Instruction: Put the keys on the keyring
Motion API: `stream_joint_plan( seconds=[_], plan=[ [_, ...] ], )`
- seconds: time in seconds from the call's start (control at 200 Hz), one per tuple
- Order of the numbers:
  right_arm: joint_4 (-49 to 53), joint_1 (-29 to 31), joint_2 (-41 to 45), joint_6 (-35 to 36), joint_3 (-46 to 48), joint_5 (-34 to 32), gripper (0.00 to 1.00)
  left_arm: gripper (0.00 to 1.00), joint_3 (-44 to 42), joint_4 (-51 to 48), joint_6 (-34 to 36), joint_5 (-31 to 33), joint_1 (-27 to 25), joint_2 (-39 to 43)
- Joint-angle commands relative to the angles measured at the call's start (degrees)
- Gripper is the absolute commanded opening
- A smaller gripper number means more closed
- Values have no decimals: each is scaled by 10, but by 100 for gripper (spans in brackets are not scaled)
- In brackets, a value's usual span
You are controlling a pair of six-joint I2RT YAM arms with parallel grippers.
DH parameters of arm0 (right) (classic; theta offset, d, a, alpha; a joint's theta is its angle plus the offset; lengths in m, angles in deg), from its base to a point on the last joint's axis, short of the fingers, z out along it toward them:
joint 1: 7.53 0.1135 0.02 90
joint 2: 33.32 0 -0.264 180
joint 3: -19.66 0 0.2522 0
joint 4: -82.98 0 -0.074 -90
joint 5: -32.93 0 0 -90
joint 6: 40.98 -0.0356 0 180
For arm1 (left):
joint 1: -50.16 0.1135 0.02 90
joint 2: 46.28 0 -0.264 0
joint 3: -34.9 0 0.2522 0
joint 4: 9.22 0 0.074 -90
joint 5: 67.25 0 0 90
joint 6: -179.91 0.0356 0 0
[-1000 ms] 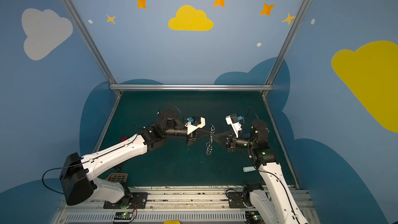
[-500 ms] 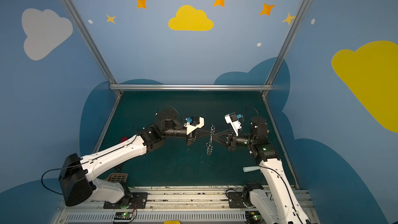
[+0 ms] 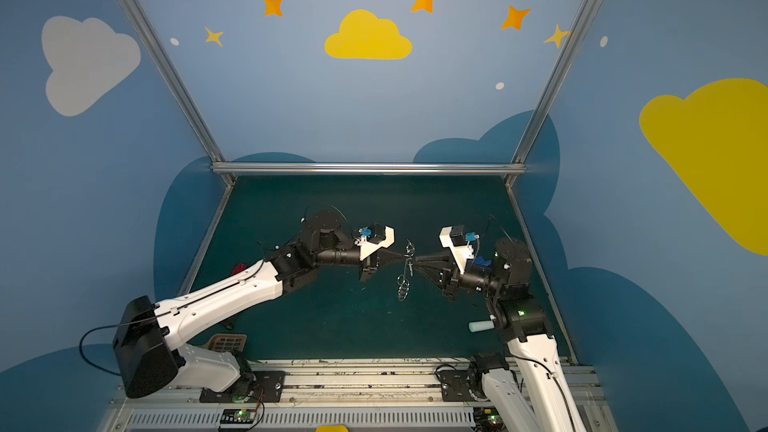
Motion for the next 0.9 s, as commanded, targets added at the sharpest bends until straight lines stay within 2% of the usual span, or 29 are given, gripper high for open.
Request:
stream_joint_plan(
  seconds=[0.0,0.215,0.631,0.896],
  plan=[
    [3,16,-16,40,-8,-18,19,4,14,-1,2,-12,2,7],
    [10,37,-33,62,-18,-38,18,4,16,-4,2,-15,2,6],
    [10,41,0,89,-10,-97,20,4,22,-12,2,-20,2,0],
    [-1,42,-21,75,-13,-47,19,4,26,-10,0,-24,2,-5]
  ],
)
